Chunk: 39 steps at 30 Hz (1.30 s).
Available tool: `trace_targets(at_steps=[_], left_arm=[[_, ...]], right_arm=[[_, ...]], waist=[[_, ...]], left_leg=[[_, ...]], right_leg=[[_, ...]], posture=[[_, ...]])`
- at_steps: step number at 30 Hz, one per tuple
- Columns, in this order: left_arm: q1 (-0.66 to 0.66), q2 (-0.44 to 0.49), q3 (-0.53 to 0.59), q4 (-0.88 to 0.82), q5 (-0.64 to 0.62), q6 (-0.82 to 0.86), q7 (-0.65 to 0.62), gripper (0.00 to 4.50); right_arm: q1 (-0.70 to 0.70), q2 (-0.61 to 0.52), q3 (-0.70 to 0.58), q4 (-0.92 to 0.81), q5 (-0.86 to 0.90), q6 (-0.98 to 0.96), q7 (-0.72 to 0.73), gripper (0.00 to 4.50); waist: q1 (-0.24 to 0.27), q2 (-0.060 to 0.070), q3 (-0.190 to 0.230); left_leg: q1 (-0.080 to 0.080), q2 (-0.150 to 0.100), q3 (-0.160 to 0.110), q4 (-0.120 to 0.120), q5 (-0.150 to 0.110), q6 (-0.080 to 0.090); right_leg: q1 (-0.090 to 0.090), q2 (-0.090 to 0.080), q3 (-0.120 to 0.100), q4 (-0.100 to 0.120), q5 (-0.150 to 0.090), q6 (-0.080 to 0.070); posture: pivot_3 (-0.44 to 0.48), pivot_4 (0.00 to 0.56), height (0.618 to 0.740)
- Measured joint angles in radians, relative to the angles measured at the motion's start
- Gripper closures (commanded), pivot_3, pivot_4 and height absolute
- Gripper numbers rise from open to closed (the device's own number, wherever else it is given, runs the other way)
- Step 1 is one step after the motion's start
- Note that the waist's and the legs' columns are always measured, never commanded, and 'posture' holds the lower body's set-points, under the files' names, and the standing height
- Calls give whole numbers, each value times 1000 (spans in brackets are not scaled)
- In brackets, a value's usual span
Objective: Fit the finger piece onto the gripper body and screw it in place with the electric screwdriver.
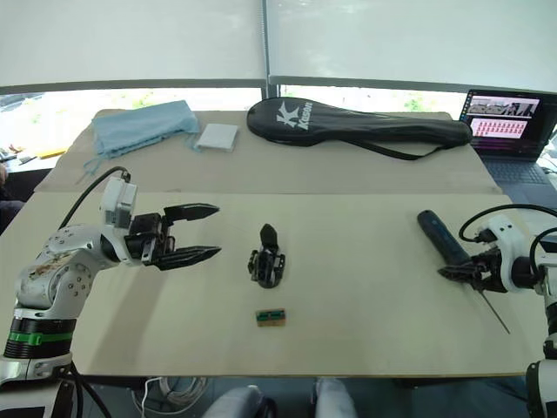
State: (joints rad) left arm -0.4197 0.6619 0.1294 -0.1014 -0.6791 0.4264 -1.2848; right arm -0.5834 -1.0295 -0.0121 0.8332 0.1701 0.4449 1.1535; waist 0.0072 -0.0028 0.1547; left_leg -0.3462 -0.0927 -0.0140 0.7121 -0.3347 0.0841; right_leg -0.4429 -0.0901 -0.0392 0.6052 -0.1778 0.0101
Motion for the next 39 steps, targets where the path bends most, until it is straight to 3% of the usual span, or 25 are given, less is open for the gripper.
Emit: trace_targets(at_steps=[2, 6, 9, 14, 17, 21, 27, 29, 33, 39], left_arm=[[2, 12, 0, -10, -16, 22, -3, 0], [34, 37, 7, -43, -35, 65, 8, 0], [79, 46, 9, -58, -31, 76, 23, 0], [97, 59, 8, -69, -28, 74, 23, 0], [119, 81, 6, -71, -21, 63, 2, 0], [127, 80, 6, -56, 2, 16, -14, 0], [125, 76, -19, -33, 32, -18, -32, 0], [125, 76, -26, -31, 35, -19, -36, 0], [126, 76, -28, -25, 47, -26, -31, 0], [126, 75, -28, -23, 53, -54, -30, 0]], right_arm=[[1, 0, -3, 4, -5, -18, 3, 2502], [76, -5, -45, -88, 30, -17, 51, 2543], [199, -28, -89, -366, 112, 108, 96, 2543], [374, -72, -172, -833, 208, 322, 47, 2543], [456, -63, -177, -1028, 230, 393, -9, 2543], [506, -29, -158, -1097, 221, 395, -86, 2543], [512, -6, -123, -1055, 205, 372, -126, 2543], [515, -4, -114, -1052, 209, 373, -117, 1504], [519, -5, -111, -1057, 224, 365, -95, 122], [518, -43, -111, -1041, 216, 325, -72, 54]], waist=[[-1, 0, 0], [-2, 4, 1], [2, 12, 2], [7, 12, 2], [7, 12, 2], [11, 12, 2], [10, 11, 3], [8, 11, 3], [6, 11, 2], [6, 11, 2]], left_leg=[[0, 0, 0, 0, 0, 0], [0, 0, 0, 0, 0, 0], [-6, 0, 1, 2, 0, 0], [-11, 0, 0, 2, 2, -3], [-11, 0, 0, 2, 2, -3], [-11, -2, 0, 2, 2, -3], [-11, -2, 0, 2, 3, -3], [-11, -2, 0, 2, 3, -3], [-10, -2, 0, 2, 3, -3], [-10, -2, 0, 2, 3, -3]], right_leg=[[0, 0, 0, 0, 0, 0], [-1, 0, 0, 1, 0, 0], [-8, 0, 1, 4, 0, 0], [-14, 0, 1, 6, 1, -1], [-13, 0, 1, 5, 1, -1], [-13, -1, 1, 5, 1, 0], [-13, -1, 1, 5, 1, -1], [-13, -1, 1, 5, 1, -1], [-12, 0, 1, 5, 1, -1], [-12, 0, 1, 6, 1, -1]], posture=[[0, 150, 740], [0, 150, 740], [0, 150, 740], [0, 150, 740], [0, 150, 740], [0, 150, 740], [0, 150, 740], [0, 150, 740], [0, 150, 740], [0, 150, 740]])
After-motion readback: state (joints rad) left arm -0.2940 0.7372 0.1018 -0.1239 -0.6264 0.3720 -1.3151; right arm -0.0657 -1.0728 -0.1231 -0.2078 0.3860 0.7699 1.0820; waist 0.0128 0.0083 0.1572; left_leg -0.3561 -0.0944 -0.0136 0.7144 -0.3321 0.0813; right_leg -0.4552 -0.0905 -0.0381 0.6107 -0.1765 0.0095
